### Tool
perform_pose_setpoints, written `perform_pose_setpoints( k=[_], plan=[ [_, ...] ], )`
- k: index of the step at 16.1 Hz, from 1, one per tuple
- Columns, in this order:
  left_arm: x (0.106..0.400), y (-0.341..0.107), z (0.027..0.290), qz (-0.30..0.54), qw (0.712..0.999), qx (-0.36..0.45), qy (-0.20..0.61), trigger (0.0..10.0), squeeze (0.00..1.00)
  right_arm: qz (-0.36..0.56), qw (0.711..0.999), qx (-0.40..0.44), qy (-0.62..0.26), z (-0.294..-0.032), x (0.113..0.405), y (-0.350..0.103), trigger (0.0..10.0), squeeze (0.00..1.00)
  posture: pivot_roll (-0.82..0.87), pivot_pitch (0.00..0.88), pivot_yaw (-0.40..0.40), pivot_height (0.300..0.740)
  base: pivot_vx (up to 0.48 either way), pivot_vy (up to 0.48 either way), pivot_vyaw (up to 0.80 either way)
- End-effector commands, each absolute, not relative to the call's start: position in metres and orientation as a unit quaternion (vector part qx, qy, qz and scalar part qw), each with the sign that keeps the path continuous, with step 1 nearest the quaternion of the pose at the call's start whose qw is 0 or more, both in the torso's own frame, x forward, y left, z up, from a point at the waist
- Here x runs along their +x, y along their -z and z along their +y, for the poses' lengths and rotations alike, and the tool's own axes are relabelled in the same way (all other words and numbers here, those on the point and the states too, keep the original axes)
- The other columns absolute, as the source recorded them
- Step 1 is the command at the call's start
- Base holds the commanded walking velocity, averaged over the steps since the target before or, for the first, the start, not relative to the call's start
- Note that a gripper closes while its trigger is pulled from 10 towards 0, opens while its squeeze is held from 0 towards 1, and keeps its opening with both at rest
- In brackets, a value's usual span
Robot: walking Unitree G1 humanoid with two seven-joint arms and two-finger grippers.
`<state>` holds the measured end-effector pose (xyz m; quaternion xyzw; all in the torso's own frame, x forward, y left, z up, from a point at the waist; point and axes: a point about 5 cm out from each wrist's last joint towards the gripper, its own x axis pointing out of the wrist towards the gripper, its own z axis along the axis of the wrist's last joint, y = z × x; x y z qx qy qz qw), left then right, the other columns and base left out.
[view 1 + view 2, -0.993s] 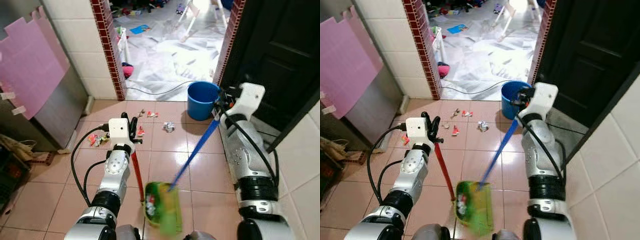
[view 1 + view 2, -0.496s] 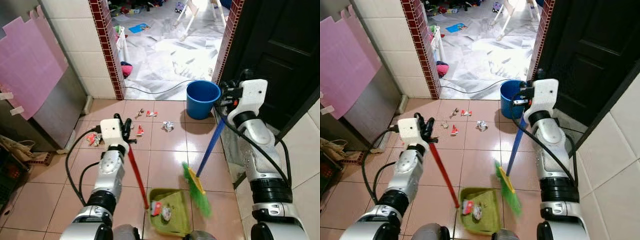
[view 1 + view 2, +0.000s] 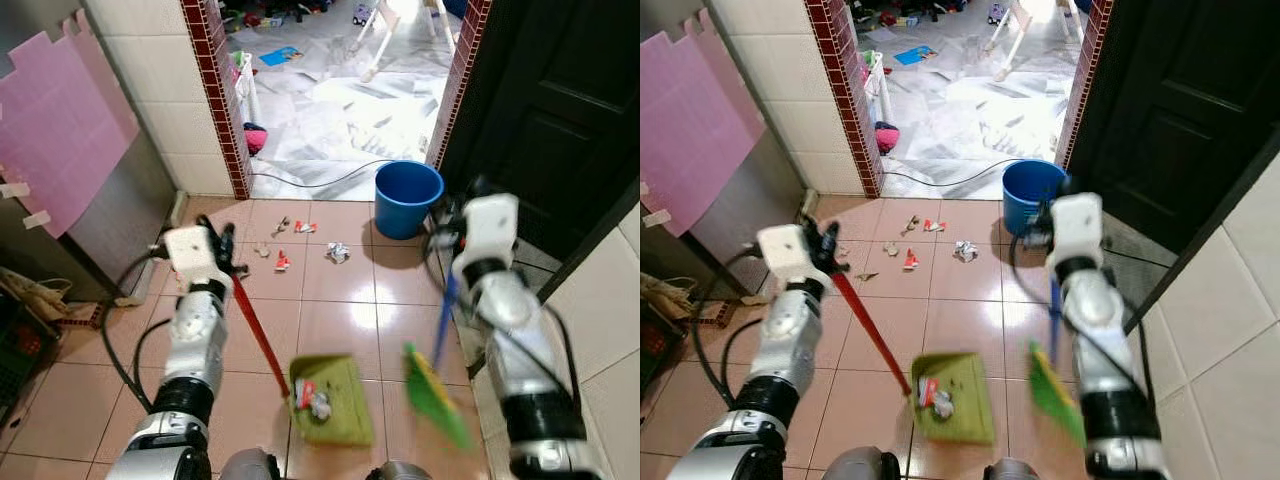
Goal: Sweep floor
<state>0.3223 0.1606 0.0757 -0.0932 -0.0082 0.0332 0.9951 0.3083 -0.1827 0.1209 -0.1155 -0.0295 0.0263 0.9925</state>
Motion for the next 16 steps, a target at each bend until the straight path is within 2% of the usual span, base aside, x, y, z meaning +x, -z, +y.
perform_pose_setpoints(
  k=[1,4,8,11,14,16],
  plan=[
    [0.330,-0.096,0.171,-0.047,0.992,-0.110,-0.050,10.0,0.00,-0.040,0.991,-0.128,-0.028,-0.177,0.307,-0.124,10.0,0.00,-0.10,0.000,0.032,0.740,0.000,0.000,0.00],
    [0.335,-0.113,0.180,-0.068,0.985,-0.144,-0.058,10.0,0.00,-0.048,0.987,-0.147,-0.040,-0.167,0.304,-0.123,10.0,0.00,-0.11,0.000,0.035,0.740,0.000,0.000,0.00],
    [0.342,-0.151,0.190,-0.132,0.982,-0.114,-0.069,10.0,0.00,-0.089,0.988,-0.127,-0.002,-0.171,0.300,-0.129,10.0,0.00,-0.10,0.000,0.058,0.740,0.000,0.000,0.00],
    [0.350,-0.186,0.196,-0.180,0.971,-0.129,-0.085,10.0,0.00,-0.089,0.988,-0.128,-0.010,-0.167,0.300,-0.126,10.0,0.00,-0.10,0.000,0.061,0.740,0.000,0.000,0.00],
    [0.355,-0.225,0.206,-0.235,0.957,-0.136,-0.098,10.0,0.00,-0.088,0.987,-0.131,-0.007,-0.168,0.301,-0.125,10.0,0.00,-0.11,0.000,0.065,0.740,0.314,0.087,0.00],
    [0.356,-0.233,0.207,-0.241,0.954,-0.145,-0.104,10.0,0.00,-0.087,0.988,-0.130,-0.006,-0.168,0.301,-0.124,10.0,0.00,-0.11,0.000,0.065,0.740,0.396,0.272,0.00]
  ],
)
